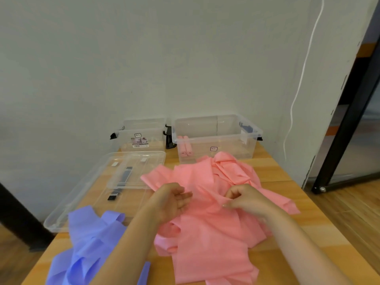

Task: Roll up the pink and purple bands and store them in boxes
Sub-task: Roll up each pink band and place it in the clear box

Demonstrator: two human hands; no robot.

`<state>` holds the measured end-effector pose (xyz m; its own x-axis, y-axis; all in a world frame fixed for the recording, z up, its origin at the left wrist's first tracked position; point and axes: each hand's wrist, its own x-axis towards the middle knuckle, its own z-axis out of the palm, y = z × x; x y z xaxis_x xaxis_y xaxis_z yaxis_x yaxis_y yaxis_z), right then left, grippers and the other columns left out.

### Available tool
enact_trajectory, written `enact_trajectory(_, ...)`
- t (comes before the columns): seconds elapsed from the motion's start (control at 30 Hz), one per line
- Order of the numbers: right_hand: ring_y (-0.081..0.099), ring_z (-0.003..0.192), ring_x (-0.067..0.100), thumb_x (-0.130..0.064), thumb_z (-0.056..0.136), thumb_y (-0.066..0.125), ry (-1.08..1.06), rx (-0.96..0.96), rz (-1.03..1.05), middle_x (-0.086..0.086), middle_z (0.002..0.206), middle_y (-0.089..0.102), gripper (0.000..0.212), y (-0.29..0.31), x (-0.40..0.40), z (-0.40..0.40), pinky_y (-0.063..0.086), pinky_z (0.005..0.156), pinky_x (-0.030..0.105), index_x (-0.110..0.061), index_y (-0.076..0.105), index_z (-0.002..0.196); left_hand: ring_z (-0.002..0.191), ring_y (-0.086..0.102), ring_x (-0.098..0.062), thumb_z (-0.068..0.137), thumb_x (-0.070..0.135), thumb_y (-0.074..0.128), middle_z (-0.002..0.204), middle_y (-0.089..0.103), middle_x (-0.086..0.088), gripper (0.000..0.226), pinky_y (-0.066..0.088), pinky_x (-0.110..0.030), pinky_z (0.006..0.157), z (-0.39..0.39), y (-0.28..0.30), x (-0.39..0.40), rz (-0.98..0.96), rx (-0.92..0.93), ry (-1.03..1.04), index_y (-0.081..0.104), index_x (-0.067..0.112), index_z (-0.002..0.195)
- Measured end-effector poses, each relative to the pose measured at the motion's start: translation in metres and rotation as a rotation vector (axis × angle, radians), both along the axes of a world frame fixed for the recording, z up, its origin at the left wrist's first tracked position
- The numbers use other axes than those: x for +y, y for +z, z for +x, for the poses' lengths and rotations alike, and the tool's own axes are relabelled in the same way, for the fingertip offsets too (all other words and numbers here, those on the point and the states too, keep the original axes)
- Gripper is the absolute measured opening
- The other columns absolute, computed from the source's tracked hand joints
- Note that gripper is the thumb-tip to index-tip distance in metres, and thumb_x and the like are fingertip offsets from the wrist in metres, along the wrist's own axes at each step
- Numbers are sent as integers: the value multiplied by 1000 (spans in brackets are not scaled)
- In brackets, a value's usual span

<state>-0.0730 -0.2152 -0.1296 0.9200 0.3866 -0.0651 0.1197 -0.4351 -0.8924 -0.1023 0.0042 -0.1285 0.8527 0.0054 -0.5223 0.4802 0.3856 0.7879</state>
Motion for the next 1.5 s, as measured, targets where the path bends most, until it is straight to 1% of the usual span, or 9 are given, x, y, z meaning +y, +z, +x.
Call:
enact_trajectory(0.13,59,69,7,10,71,69,156,97,148,-4,70,65,33,10,-3,-17,43,60,12,-17,59,54,41,57,-20,81,44,60,63,58,-11,43,47,-23,40,-18,-8,5,-111,71,-128,57,1,86)
enact_trajectory(0.3,61,105,12,-10,63,75,352,238,141,4,107,67,25,6,-9,-33,47,84,21,-23,59,48,33,46,-11,78,10,68,42,48,-3,13,39,-22,40,-28,-1,-11,14,5,-60,55,7,75)
enact_trajectory(0.43,66,79,22,-27,79,64,-3,546,512,14,95,68,24,-4,-11,-26,55,62,29,-6,65,90,30,33,-5,87,-3,51,45,45,1,17,26,-15,34,-41,8,-19,78,-209,-66,55,9,76)
enact_trajectory(0.6,58,72,19,-47,86,52,-150,736,454,9,85,61,48,-2,17,-17,48,62,26,-5,57,109,30,41,-6,59,-12,71,50,53,-2,31,29,-12,28,-60,21,-21,-141,-317,-146,56,4,82)
enact_trajectory(0.73,60,58,15,-11,83,61,-245,592,799,1,60,65,12,18,36,-5,47,54,23,-8,64,94,43,60,-12,39,0,88,61,65,-9,42,46,-18,39,-70,30,-10,-179,-361,-354,75,6,78)
enact_trajectory(0.9,60,75,22,11,83,50,-279,277,1004,14,87,62,24,43,33,-7,51,64,27,-11,60,84,70,64,-13,50,56,81,83,68,-1,78,46,-27,64,-43,14,12,152,-143,-460,62,13,113)
enact_trajectory(1.13,62,89,24,11,60,56,-69,255,1263,14,99,63,39,31,13,-41,50,83,33,-9,57,93,91,59,-26,84,43,60,105,58,-15,58,53,-37,65,7,14,-37,126,-87,-131,47,8,128)
enact_trajectory(1.27,66,75,19,11,58,56,5,329,1057,11,89,68,43,22,-11,-52,54,60,24,-9,61,96,90,59,-29,93,25,53,104,62,-16,38,46,-42,85,24,15,-52,-235,-168,60,53,6,125)
enact_trajectory(1.5,68,81,30,-38,78,58,-139,746,697,25,101,66,53,9,-15,-21,56,66,34,7,57,106,73,64,-18,94,9,46,69,70,-5,15,51,-30,73,12,33,-43,-142,-351,38,60,4,95)
